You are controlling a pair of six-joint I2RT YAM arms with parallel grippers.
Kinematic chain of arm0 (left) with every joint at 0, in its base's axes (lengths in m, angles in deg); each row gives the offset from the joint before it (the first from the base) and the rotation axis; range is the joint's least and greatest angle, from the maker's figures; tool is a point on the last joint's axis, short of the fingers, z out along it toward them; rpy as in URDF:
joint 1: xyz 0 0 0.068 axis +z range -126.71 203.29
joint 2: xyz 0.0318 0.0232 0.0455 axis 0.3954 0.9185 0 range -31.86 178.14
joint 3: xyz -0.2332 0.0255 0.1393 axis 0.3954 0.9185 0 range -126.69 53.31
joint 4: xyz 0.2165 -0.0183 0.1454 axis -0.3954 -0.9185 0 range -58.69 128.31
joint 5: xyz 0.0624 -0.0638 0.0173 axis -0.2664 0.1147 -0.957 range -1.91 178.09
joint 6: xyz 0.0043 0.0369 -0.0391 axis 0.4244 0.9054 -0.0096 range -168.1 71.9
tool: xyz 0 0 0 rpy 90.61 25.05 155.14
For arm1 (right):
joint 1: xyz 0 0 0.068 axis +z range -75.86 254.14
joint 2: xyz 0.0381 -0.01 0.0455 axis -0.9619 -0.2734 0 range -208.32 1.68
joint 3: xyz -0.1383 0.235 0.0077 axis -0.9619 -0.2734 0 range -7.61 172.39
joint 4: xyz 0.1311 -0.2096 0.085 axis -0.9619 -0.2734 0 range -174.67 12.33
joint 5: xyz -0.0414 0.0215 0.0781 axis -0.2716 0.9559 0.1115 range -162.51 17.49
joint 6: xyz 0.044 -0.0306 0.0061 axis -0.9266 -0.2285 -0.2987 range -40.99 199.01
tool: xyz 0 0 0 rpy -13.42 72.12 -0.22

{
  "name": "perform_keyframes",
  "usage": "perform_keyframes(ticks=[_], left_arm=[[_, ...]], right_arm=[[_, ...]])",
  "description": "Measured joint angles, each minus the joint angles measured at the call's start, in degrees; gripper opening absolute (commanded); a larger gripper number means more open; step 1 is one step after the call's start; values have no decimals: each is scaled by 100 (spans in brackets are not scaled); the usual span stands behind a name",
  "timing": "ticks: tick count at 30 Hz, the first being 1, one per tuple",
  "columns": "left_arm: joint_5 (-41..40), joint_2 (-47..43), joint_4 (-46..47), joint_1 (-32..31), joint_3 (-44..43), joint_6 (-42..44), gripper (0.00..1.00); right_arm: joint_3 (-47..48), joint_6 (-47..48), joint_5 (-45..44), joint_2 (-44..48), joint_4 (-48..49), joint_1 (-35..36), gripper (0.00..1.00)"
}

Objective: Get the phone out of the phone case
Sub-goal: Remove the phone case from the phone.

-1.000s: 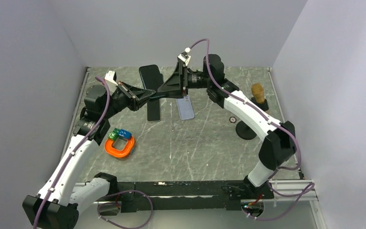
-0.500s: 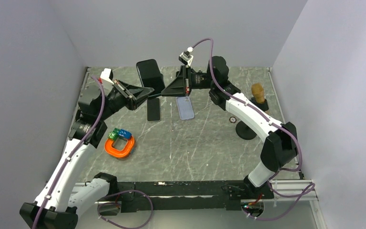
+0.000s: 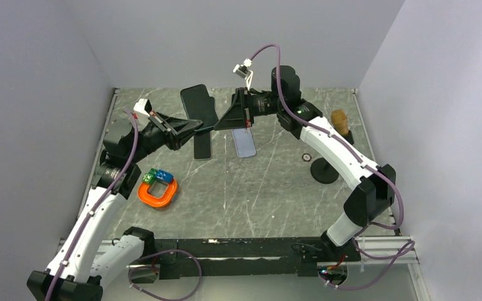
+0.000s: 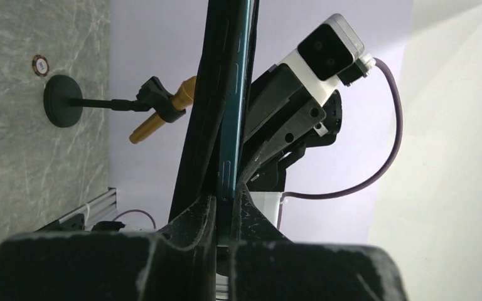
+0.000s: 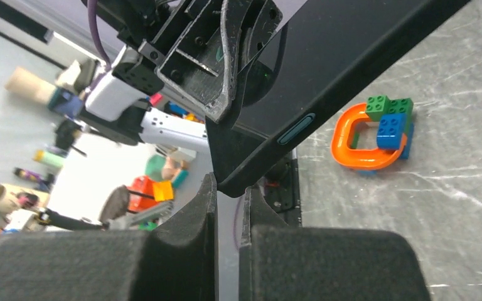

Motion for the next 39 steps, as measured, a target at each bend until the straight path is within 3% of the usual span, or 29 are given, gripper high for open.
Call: perform_keyframes(ticks=[7,14,15,17,19,22,26,30,39], left_arm=[[-90,-221,4,24,168,-345,0],[-2,-227,212,-28,144,-785,0],[-7,-225,201,-28,122,-782,0],[-50,-219,201,-28,90,-772,0],[-140,-219,251,-28,87,-761,0],[-341,-175,400,-28,87,-758,0],[-636,-63,632,-28,87,-758,0],[-837,55,785,-28,90,-780,0],[-1001,116,920,-105,94,-826,0]], right_arm=[[356,1438,98,-44,-979,85,0],[354,2260,-671,-348,-1639,168,0],[334,2227,-769,-352,-1641,170,7],[203,1947,-933,-280,-1449,168,35],[-61,1534,-1029,-133,-1084,177,56],[-726,763,-1290,299,-363,245,71],[-1235,-243,-1851,774,780,468,69],[-1325,-1040,-2448,914,1718,684,49],[-1233,-1488,-3244,713,1884,831,38]])
